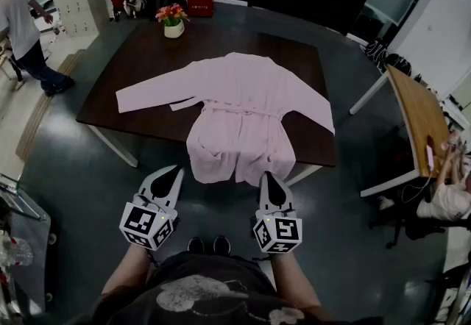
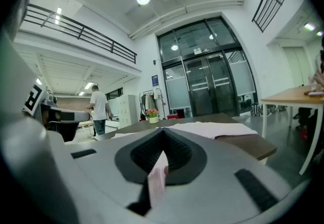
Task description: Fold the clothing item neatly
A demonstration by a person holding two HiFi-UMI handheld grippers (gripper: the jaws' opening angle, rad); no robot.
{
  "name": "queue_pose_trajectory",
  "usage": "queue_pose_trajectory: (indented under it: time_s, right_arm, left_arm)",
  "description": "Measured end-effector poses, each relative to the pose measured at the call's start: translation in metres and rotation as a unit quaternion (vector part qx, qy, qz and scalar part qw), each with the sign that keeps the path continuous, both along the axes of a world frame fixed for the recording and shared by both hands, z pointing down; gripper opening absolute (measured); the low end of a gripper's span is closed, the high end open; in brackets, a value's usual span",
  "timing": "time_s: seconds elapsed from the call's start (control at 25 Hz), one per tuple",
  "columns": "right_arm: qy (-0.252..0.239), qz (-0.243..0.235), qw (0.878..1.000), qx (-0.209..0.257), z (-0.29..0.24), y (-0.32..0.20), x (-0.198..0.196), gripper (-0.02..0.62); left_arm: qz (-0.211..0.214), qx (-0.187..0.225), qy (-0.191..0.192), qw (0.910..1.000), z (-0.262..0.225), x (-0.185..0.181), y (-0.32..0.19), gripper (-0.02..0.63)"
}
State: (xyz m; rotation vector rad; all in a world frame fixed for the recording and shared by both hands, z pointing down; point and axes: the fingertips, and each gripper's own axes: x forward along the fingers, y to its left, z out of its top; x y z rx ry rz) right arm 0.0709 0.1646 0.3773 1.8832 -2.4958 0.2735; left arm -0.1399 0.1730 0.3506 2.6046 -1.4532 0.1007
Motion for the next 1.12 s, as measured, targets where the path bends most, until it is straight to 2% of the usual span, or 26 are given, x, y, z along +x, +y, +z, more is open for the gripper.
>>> queue_pose_trajectory:
  time_s: [0.36,0.6,0.88,1.12]
  right_arm:
    - [-0.009,-0.024,1.0,0.016,-0.005,-0.006,0.015,-0.009]
    - [-0.049,-0.06,0.997,0.031,-0.003,-0.01,0.019,-0.009]
    - [-0.069,-0.128,0.988,0.053,-0.01,-0.02,-0.02,-0.009]
    - [-0.035,-0.172,0.983,0.055,-0.003,-0.039,-0.079,-0.009]
  left_arm:
    - [-0.019,0.004,-0.003,0.9998,-0.006,0.017,0.002,0.011]
    - [-0.065,0.002,-0.015,0.9978,0.004,0.005,0.012,0.011]
    - [-0.129,0.01,-0.004,0.9916,0.003,-0.039,0.008,0.011]
    - [-0.149,0.013,-0.001,0.9888,0.01,-0.083,-0.015,0.011]
